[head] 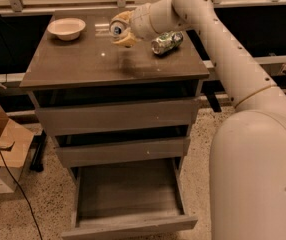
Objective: Pick redbull can from bottom drawer and place on counter
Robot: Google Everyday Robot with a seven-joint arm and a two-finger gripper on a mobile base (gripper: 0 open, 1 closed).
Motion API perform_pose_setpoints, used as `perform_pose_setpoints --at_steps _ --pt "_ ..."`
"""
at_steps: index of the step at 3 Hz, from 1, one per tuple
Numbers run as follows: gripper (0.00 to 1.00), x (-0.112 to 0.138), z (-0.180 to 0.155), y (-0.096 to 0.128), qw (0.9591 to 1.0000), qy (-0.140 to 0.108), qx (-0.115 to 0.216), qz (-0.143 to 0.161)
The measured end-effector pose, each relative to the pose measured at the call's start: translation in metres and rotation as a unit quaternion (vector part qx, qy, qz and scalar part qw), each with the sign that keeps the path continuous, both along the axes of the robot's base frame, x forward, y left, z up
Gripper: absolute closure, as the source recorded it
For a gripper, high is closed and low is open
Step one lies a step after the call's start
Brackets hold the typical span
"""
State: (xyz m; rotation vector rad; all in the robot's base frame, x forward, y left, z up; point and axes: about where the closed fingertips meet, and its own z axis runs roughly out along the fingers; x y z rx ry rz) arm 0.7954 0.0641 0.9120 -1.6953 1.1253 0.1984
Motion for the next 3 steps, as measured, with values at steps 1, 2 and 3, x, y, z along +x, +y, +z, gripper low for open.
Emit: perform_pose_setpoints --at_steps 1,2,3 --pt "0.34 0.0025 -0.0016 0.0021 1.0000 -0.001 0.002 -0.002" --pt "0.12 0.0025 -0.0017 0.0023 1.0000 -0.001 0.002 -0.001" --pt "0.00 0.0025 -0.0017 0.0023 1.0000 -0.001 0.002 -0.001"
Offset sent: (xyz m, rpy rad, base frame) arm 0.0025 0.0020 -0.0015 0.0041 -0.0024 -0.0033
